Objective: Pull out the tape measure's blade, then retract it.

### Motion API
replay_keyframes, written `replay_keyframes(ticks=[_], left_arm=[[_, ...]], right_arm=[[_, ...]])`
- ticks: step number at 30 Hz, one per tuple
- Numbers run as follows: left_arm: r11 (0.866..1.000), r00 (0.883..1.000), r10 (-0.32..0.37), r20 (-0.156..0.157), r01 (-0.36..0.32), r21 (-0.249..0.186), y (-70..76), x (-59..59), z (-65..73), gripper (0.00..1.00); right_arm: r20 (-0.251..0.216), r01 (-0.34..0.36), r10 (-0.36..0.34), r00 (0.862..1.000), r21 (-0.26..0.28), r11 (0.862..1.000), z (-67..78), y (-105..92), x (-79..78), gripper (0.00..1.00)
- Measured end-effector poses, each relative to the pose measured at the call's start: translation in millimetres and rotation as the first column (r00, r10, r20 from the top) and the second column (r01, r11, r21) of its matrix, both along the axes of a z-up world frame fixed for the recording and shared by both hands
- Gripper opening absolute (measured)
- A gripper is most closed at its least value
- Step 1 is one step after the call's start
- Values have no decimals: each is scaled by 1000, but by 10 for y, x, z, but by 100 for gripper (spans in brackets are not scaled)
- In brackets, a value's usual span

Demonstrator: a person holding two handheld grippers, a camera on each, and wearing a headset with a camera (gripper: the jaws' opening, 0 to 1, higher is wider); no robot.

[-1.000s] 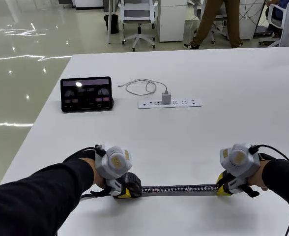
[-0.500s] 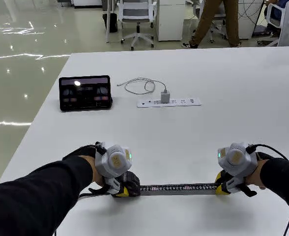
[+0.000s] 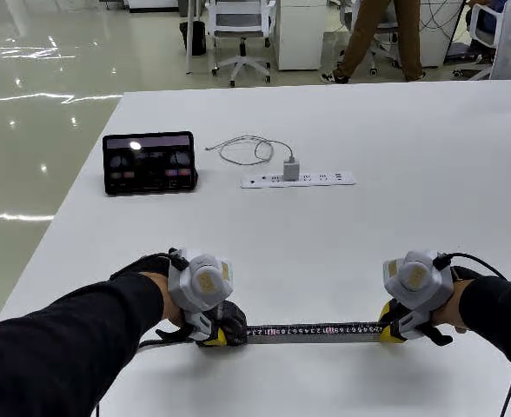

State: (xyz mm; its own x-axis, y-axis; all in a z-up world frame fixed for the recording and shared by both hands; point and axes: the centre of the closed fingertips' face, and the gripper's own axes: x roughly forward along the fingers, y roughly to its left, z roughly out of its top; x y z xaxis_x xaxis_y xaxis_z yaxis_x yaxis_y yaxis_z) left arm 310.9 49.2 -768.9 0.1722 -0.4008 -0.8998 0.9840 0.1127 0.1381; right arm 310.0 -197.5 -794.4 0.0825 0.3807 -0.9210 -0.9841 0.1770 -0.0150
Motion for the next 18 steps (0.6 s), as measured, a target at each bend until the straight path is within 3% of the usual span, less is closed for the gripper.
replay_keyframes(ticks=[18], left_arm=[[1000, 1000, 12, -5, -12, 10, 46, 35, -3, 34]], right_arm=[[17, 0, 0, 1000, 16, 1000, 3, 43, 25, 12]])
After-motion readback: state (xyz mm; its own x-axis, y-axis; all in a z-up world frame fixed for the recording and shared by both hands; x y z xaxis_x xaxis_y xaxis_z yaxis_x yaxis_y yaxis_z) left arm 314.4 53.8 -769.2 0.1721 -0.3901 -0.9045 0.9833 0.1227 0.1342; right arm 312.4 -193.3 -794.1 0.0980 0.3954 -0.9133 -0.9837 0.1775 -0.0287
